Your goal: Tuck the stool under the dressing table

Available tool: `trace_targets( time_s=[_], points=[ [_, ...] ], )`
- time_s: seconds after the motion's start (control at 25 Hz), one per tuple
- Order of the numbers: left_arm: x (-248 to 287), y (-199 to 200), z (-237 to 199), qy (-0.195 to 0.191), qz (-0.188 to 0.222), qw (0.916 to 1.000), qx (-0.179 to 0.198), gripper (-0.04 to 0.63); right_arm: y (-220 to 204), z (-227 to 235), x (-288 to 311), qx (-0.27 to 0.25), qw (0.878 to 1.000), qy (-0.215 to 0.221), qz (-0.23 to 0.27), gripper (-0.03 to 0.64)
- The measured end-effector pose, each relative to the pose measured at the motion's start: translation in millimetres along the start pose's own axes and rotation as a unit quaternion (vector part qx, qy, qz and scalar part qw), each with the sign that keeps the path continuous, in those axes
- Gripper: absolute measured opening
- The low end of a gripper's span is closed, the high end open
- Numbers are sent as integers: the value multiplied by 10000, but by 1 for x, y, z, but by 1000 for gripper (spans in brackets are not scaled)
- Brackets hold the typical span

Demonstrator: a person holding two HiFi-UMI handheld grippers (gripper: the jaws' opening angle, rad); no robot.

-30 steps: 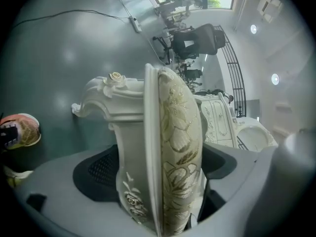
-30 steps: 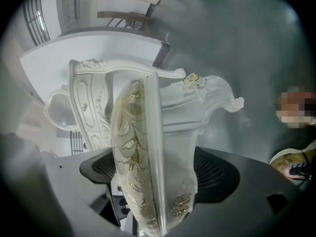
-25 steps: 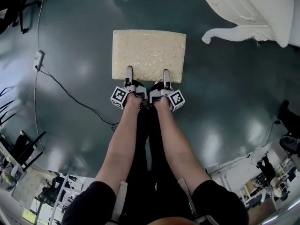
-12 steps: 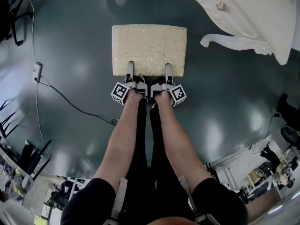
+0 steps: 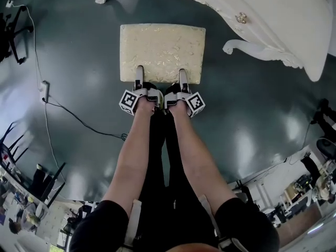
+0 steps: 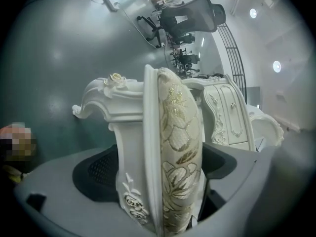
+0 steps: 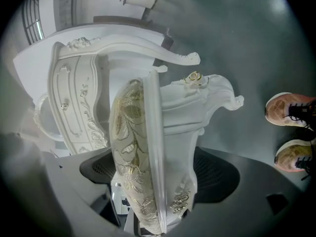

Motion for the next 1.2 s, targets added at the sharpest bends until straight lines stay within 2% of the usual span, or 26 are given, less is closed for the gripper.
trace_targets(
  time_s=[0.28,0.44,0.6,1.0,1.2],
  points=[
    [40,12,16,21,-243,9995,209,502,-3,-17,34,36,9998,35,192,494],
    [62,16,23,13,-434,9987,272,502,-7,-22,47,119,9987,-26,491,492],
    [97,19,41,-84,-582,9980,225,502,-8,-31,75,202,9979,85,612,492],
    [165,24,59,-201,-668,9965,468,502,-1,-51,133,260,9969,286,685,492],
    [198,39,69,-275,-628,9958,605,502,-17,-53,159,410,9942,453,884,492]
  ],
)
Point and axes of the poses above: the fingertips, and each gripper's own axes: x forward along the fingers, z to its right, y out of its top, the point moved 4 cm from there along -x, backward along the fingers, and after that the axes turned 3 degrees about z, right-handed, at the moved point
